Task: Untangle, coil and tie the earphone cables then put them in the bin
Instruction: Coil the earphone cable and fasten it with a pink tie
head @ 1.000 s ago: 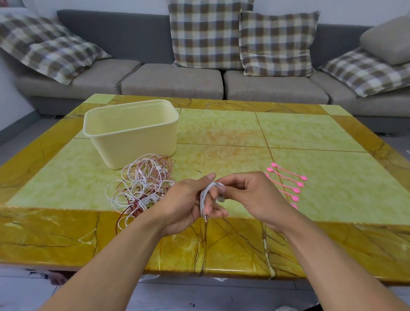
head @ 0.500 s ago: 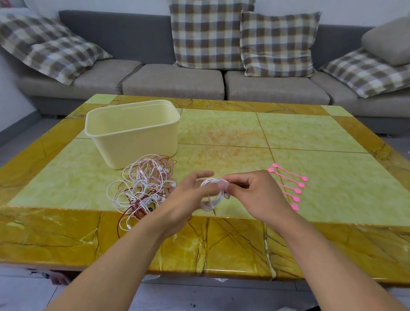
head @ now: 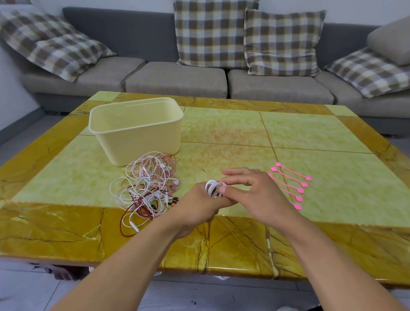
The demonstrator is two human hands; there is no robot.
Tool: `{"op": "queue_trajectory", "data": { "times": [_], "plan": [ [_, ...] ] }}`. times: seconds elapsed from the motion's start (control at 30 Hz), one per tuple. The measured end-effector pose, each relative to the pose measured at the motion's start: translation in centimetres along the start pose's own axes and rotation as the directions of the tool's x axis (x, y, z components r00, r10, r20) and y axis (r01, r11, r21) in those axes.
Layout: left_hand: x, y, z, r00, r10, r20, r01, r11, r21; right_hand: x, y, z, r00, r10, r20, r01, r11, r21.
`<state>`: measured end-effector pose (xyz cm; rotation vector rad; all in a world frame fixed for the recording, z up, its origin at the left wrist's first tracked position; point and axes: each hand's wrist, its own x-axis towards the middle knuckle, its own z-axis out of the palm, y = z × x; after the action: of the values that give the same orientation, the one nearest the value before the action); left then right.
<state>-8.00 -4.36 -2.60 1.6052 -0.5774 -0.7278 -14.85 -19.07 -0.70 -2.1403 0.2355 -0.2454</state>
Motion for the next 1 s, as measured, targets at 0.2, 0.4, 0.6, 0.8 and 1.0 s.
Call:
{"op": "queue_trajectory", "data": {
  "times": [0.2, 0.4, 0.6, 0.8, 1.0],
  "plan": [
    [-0.2, 0.2, 0.1, 0.991, -0.104, 0.087, 0.094, 0.989, 0.113, 0.0, 0.6, -0.4, 0.995, 0.017, 0.1, -0.015, 1.0, -0.027],
    [-0.1, 0.5, 0.0, 0.964, -0.193, 0.184, 0.157, 0.968, 0.196, -0.1, 0.8, -0.7, 0.993, -0.067, 0.1, 0.068, 0.998, -0.003],
    [-0.3, 0.3, -0.4, 0.948, -0.203, 0.245, 0.157, 0.968, 0.195, -0.3, 0.5, -1.5, 0.99, -0.093, 0.104, 0.094, 0.996, -0.006],
    [0.0, 0.0, -0.3, 0.984, -0.082, 0.161, 0.064, 0.991, 0.113, -0.2, 1.2, -1.9, 1.0, 0.03, -0.001, -0.03, 0.992, 0.126],
    [0.3, 0.1, 0.8, 0.97, -0.073, 0.234, 0.067, 0.997, 0.034, -0.9, 2.1, -2.6, 0.993, 0.118, 0.002, -0.114, 0.959, 0.26]
  ]
}}
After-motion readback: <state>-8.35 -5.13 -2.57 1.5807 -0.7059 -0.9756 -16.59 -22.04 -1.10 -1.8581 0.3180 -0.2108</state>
